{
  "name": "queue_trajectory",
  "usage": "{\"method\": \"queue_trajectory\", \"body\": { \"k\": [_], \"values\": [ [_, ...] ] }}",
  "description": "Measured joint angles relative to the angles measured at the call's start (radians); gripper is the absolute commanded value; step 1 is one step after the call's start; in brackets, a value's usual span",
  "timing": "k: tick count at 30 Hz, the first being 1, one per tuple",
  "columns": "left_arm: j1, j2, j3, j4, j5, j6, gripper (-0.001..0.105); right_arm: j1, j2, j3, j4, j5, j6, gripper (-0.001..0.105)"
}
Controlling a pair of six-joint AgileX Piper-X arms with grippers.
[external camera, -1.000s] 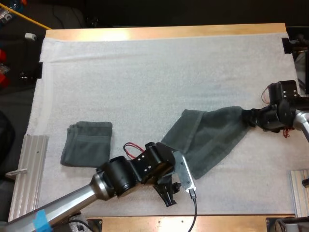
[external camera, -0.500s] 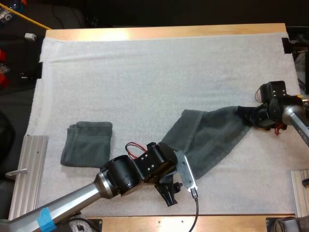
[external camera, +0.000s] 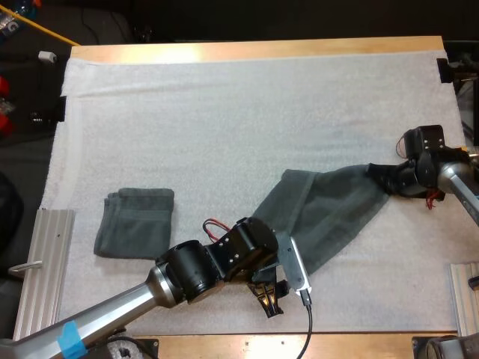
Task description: Pick towel from pile, fold and stack
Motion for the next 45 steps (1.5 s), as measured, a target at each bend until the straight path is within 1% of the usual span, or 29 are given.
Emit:
{"method": "queue_trajectory", "body": {
  "k": [3,8,13,17,26,30,33,37,39,42,45],
  "values": [
    [-0.011,0.036,0.000,-0.008,0.001,0.043,0.064,0.000,-0.023,0.000,0.028,0.009,-0.034,0.000],
    [-0.092,0.152,0.000,-0.009,-0.002,0.097,0.064,0.000,-0.064,0.000,0.053,0.039,-0.088,0.000],
    [-0.155,0.274,-0.007,-0.040,-0.065,0.097,0.064,0.000,-0.068,0.000,0.069,0.045,-0.099,0.000],
    [-0.161,0.362,-0.050,-0.054,-0.128,0.097,0.064,0.000,-0.068,0.000,0.072,0.048,-0.099,0.000],
    [-0.161,0.529,-0.180,-0.066,-0.152,0.097,0.064,0.000,-0.068,0.000,0.083,0.048,-0.102,0.000],
    [-0.155,0.585,-0.197,-0.070,-0.200,0.080,0.064,0.000,-0.068,0.000,0.098,0.049,-0.138,0.000],
    [-0.121,0.608,-0.197,-0.064,-0.199,0.024,0.064,0.000,-0.068,0.000,0.117,0.049,-0.158,0.000],
    [-0.051,0.611,-0.197,-0.065,-0.133,0.003,0.063,0.000,-0.068,0.000,0.121,0.050,-0.167,0.000],
    [-0.028,0.611,-0.197,-0.065,-0.104,-0.003,0.059,0.000,-0.068,0.000,0.121,0.050,-0.167,0.000],
    [-0.020,0.611,-0.197,-0.060,-0.093,-0.007,0.053,0.000,-0.068,0.000,0.121,0.050,-0.168,0.000],
    [-0.026,0.622,-0.197,-0.057,-0.088,-0.008,0.055,0.000,-0.068,0.000,0.121,0.050,-0.169,0.000]
  ]
}}
